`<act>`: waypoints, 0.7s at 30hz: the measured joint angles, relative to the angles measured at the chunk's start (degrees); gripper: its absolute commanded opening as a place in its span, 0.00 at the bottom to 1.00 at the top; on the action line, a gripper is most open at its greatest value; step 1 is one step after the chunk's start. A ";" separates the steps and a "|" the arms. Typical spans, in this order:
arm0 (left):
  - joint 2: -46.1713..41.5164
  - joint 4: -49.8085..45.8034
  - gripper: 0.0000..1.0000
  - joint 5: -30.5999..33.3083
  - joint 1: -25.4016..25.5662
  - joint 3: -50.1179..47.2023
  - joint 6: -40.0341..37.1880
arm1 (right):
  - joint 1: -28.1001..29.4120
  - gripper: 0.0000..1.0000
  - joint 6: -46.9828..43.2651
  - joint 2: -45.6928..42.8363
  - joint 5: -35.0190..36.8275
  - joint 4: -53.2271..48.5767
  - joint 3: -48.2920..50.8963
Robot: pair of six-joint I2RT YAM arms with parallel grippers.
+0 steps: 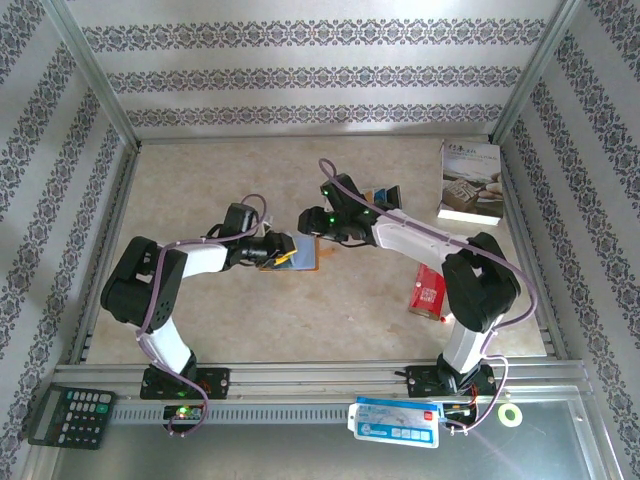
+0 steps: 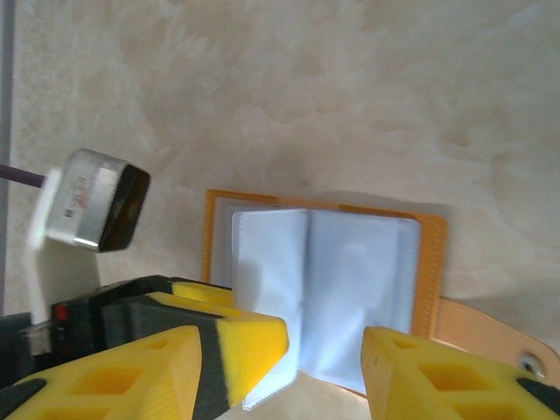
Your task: Take the credit cards out of the card holder
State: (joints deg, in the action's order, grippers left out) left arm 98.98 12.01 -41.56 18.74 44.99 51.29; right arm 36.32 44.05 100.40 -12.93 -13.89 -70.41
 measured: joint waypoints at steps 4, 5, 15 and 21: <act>2.38 0.52 0.44 0.20 1.79 2.43 0.59 | -0.92 0.52 0.85 -0.39 0.87 0.46 2.71; 3.04 0.59 0.46 0.20 2.08 2.95 0.70 | -0.96 0.52 0.87 -0.39 1.05 0.50 3.15; 3.76 0.70 0.51 1.51 2.25 3.93 1.31 | -1.22 0.49 1.25 -0.39 1.27 1.20 4.20; -4.17 0.74 0.44 2.56 -2.75 0.35 1.57 | -0.94 0.46 1.25 -0.33 -0.94 3.54 4.20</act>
State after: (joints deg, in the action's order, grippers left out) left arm 94.80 12.75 -39.00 15.99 45.34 52.86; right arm 35.38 45.30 100.07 -13.87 -10.35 -66.22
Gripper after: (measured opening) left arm 0.472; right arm 0.471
